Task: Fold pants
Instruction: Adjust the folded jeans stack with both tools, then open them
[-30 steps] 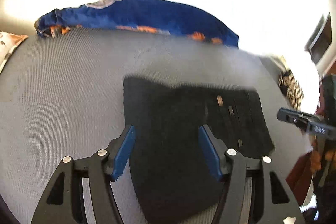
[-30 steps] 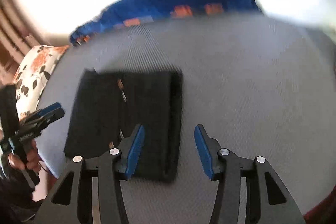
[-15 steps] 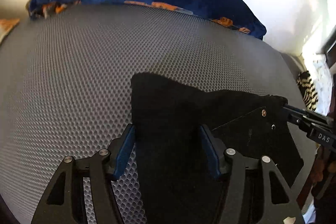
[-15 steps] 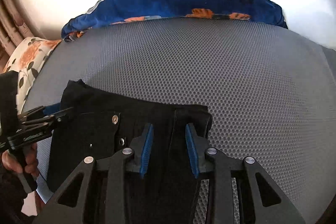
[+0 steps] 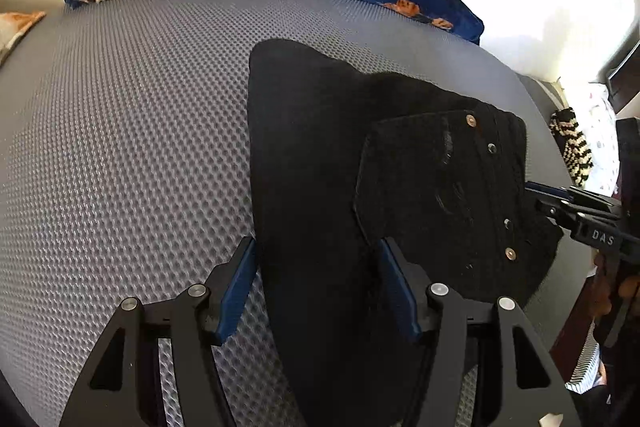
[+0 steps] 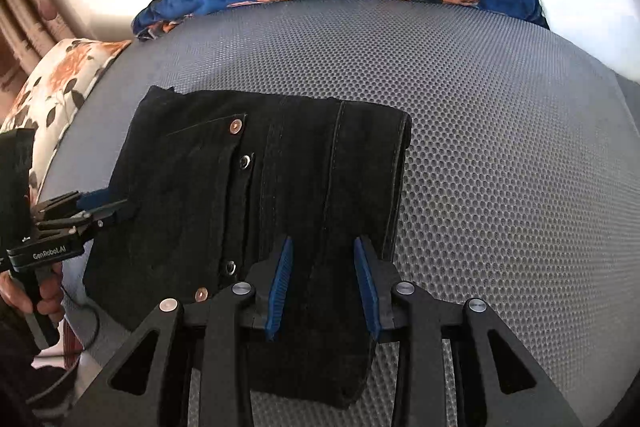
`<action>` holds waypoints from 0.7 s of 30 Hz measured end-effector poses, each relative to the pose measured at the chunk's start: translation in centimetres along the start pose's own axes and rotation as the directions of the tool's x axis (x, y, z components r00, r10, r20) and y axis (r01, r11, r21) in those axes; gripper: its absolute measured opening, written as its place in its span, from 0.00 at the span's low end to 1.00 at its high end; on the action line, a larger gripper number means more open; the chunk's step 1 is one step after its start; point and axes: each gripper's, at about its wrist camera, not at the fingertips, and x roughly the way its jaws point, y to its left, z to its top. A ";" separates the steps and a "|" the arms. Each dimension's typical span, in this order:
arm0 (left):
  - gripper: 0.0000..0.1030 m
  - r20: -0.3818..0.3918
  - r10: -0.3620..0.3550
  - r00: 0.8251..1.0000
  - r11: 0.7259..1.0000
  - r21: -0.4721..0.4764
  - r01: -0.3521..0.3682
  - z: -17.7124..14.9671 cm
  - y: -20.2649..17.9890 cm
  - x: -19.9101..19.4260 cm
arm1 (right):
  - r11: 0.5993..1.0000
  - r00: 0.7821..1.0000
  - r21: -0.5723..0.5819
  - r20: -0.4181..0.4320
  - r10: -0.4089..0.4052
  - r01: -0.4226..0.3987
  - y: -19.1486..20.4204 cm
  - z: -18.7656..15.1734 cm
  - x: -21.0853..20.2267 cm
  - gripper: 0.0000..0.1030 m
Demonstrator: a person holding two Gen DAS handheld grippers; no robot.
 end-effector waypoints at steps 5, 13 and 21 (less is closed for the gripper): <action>0.56 -0.012 -0.016 1.000 1.000 -0.024 0.016 0.1 0.3 0.0 | 0.996 0.998 0.053 0.008 0.066 -0.067 -1.3 0.1 -0.9 0.34; 0.69 -0.029 -0.007 1.000 1.000 -0.018 0.006 1.4 -0.1 1.1 | 0.995 0.996 0.043 0.005 0.089 -0.089 -2.6 -0.5 -2.0 0.44; 0.82 -0.039 0.041 0.998 0.999 0.014 -0.041 2.0 -2.2 2.2 | 0.956 0.968 0.176 -0.047 0.248 -0.236 -6.2 -1.3 -0.3 0.55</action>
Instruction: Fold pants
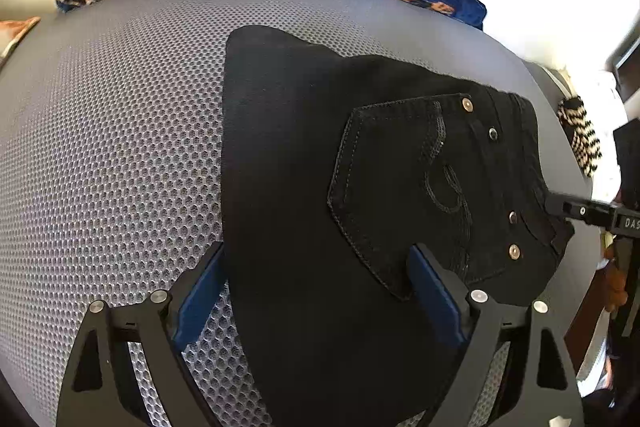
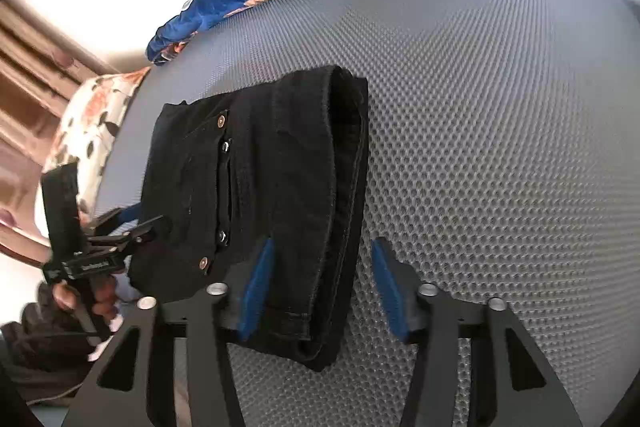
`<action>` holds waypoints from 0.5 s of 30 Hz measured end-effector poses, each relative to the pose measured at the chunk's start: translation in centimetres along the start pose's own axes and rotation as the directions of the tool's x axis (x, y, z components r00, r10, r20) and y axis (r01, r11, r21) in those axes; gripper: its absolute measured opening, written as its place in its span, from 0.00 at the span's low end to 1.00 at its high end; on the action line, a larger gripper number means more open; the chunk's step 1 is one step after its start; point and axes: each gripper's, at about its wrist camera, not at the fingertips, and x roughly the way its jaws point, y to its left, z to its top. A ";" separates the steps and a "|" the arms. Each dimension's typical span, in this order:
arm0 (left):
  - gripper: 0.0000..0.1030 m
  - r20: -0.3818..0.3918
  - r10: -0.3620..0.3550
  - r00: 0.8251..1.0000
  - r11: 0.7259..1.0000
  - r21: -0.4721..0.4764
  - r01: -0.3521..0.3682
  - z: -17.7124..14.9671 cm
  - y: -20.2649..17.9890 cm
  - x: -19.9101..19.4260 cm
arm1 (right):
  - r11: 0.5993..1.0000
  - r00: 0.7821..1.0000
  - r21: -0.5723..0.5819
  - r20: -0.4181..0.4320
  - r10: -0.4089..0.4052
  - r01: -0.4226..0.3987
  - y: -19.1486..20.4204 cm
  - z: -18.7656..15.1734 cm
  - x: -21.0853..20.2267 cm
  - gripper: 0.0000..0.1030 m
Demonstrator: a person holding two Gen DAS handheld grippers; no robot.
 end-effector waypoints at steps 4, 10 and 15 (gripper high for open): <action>0.74 -0.001 -0.042 0.999 0.998 -0.044 0.042 0.8 1.0 0.0 | 0.994 0.995 0.059 -0.024 0.096 -0.095 -1.7 0.1 0.8 0.57; 0.71 -0.013 -0.181 0.983 0.970 -0.166 0.176 2.1 3.1 0.3 | 0.969 0.972 0.095 -0.040 0.231 -0.227 -3.3 0.4 1.8 0.61; 0.65 -0.017 -0.216 0.976 0.957 -0.203 0.208 2.3 4.3 0.3 | 0.928 0.933 0.136 -0.050 0.355 -0.346 -4.2 0.7 2.8 0.61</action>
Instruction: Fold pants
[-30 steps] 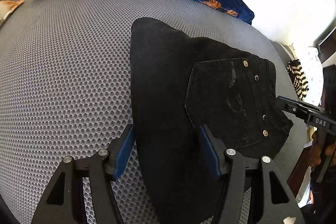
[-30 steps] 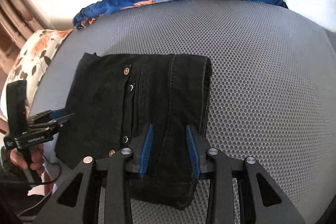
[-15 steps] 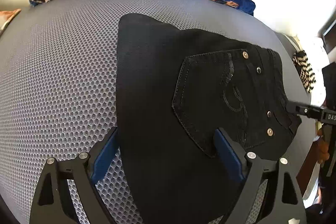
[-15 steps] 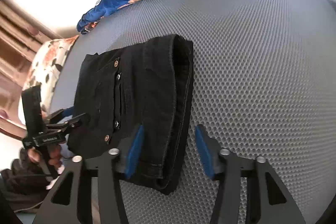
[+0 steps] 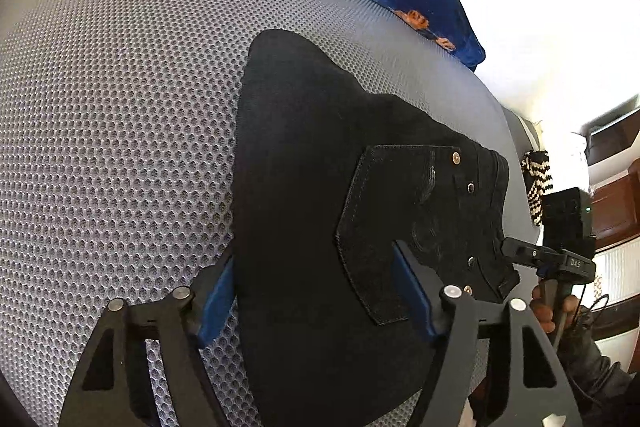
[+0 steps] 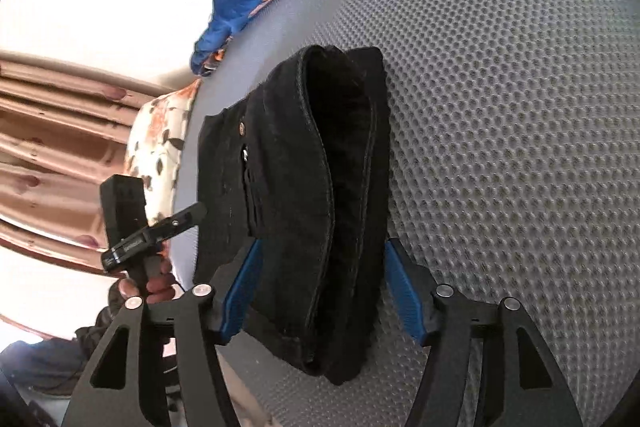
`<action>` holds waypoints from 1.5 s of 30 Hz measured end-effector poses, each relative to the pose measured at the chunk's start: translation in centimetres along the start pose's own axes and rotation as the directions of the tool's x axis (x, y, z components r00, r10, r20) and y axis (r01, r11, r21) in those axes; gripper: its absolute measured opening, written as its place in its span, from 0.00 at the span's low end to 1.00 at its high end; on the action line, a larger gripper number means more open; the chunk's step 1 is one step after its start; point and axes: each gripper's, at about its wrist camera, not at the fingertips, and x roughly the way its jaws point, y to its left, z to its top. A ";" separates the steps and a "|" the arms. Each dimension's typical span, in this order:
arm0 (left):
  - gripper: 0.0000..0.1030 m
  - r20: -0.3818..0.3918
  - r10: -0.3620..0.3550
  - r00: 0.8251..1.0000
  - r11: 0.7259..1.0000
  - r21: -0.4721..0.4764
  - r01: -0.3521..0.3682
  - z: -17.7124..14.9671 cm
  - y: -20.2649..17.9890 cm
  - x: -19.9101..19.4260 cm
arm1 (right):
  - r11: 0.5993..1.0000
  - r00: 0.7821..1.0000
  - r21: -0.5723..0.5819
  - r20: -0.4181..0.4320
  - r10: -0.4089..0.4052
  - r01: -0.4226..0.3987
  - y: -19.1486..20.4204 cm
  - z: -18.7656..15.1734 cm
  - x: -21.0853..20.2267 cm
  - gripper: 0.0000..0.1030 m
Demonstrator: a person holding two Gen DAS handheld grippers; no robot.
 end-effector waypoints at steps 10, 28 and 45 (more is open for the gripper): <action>0.63 -0.014 -0.052 0.999 0.998 -0.027 0.051 0.2 1.4 -0.7 | 0.996 0.995 -0.005 -0.032 0.092 -0.092 -0.6 1.9 1.5 0.57; 0.28 0.050 0.167 0.985 0.973 0.155 -0.172 0.2 -3.7 0.9 | 0.999 0.999 0.018 0.011 0.048 -0.049 0.3 2.4 3.2 0.40; 0.12 0.135 0.147 0.980 0.962 0.210 -0.173 1.1 -4.4 -3.1 | 1.000 0.998 0.007 0.066 -0.003 0.003 8.7 3.4 3.9 0.27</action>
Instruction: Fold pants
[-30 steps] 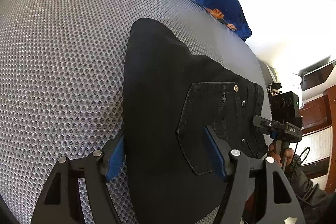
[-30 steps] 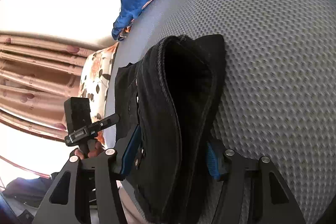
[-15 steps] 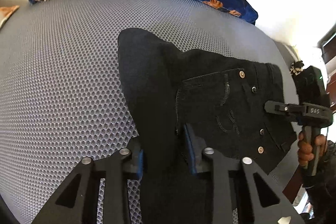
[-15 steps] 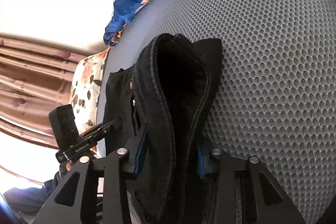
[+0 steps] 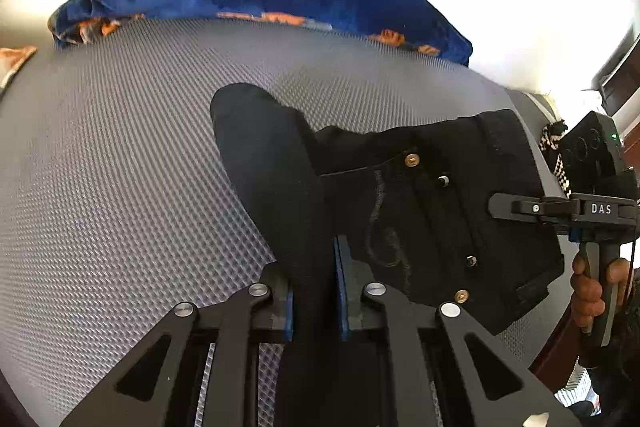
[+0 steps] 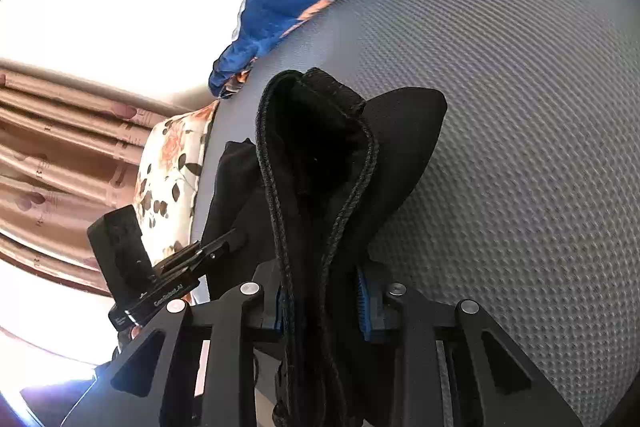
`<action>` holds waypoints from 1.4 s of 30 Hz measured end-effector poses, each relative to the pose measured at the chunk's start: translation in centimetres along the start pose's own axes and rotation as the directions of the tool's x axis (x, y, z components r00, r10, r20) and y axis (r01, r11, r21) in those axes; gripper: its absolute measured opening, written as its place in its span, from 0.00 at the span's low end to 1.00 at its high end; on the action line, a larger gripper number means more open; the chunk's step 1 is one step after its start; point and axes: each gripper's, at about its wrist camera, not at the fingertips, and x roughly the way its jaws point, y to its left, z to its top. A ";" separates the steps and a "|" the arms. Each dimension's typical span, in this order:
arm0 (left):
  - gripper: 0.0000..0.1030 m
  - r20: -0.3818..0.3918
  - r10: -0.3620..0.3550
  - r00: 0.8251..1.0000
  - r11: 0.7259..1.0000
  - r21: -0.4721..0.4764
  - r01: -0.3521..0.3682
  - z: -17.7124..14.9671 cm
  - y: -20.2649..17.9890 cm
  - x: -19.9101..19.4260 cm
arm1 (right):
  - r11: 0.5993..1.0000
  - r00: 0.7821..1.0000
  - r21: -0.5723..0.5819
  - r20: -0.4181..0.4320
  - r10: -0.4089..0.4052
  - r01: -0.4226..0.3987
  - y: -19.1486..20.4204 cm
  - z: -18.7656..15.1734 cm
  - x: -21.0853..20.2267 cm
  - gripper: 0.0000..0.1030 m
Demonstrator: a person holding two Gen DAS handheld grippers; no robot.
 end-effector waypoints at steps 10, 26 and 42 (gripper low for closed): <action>0.12 0.064 0.036 0.997 0.999 0.004 -0.036 4.3 2.0 -0.3 | 0.998 0.998 0.015 0.022 0.066 -0.066 1.1 4.2 2.9 0.26; 0.14 0.060 0.031 0.998 0.998 -0.061 -0.028 9.1 7.5 4.9 | 0.999 0.998 0.004 0.063 -0.032 0.032 -0.1 11.1 5.3 0.25; 0.50 0.059 0.136 0.989 0.985 -0.114 -0.129 7.2 8.6 7.1 | 0.962 0.958 -0.037 0.113 -0.264 0.270 -0.4 9.3 7.1 0.48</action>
